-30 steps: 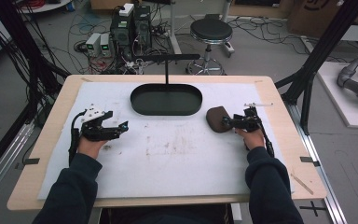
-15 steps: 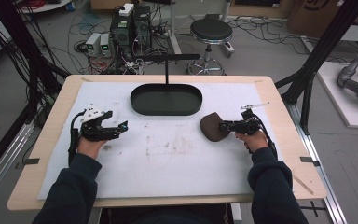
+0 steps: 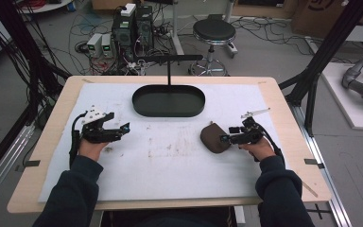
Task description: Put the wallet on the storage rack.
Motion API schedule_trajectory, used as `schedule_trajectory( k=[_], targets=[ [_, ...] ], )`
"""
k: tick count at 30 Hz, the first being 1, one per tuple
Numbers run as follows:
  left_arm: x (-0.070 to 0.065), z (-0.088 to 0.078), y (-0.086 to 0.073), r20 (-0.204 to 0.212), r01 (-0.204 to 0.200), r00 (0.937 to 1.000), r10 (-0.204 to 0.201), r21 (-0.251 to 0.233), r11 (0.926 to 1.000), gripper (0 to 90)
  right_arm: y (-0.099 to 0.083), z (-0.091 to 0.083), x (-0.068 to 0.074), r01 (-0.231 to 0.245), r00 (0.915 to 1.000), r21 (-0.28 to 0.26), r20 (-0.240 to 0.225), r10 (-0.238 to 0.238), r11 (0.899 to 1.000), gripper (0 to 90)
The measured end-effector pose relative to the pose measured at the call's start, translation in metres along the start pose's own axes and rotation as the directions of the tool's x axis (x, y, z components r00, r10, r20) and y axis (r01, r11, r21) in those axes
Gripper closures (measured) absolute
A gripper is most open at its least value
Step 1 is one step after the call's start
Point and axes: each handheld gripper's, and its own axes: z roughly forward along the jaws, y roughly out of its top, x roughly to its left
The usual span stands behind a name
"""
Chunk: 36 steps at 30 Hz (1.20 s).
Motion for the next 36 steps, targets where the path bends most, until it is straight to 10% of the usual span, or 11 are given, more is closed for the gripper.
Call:
schedule_trajectory(
  k=[9, 19, 23, 30, 36],
  targets=[
    [-0.001, 0.001, 0.0, 0.003, -0.005, 1.0, 0.005, 0.002, 1.0, 19.3, -0.003, 0.012, 0.003, -0.013, 0.9999, 0.04, -0.009, 0.013, 0.999, 19.1],
    [-0.003, 0.004, -0.001, 0.012, -0.011, 0.9999, 0.011, 0.011, 0.9999, 19.6, -0.002, 0.012, 0.003, -0.02, 0.9929, 0.078, -0.115, 0.029, 0.997, 39.7],
    [-0.003, 0.004, -0.001, 0.01, -0.006, 0.9999, 0.005, 0.009, 0.9999, 19.8, 0.004, 0.01, 0.013, 0.072, 0.9948, 0.081, -0.077, -0.066, 0.994, 45.8],
    [-0.001, 0.002, 0.0, 0.007, -0.004, 1.0, 0.004, 0.006, 1.0, 19.8, 0.018, 0.002, 0.043, 0.26, 0.9642, 0.077, 0.033, -0.263, 0.963, 58.9],
    [-0.001, 0.001, 0.0, 0.005, 0.001, 1.0, -0.001, 0.002, 1.0, 19.8, 0.027, -0.01, 0.058, 0.371, 0.9133, 0.03, 0.169, -0.37, 0.928, 68.9]
  ],
)
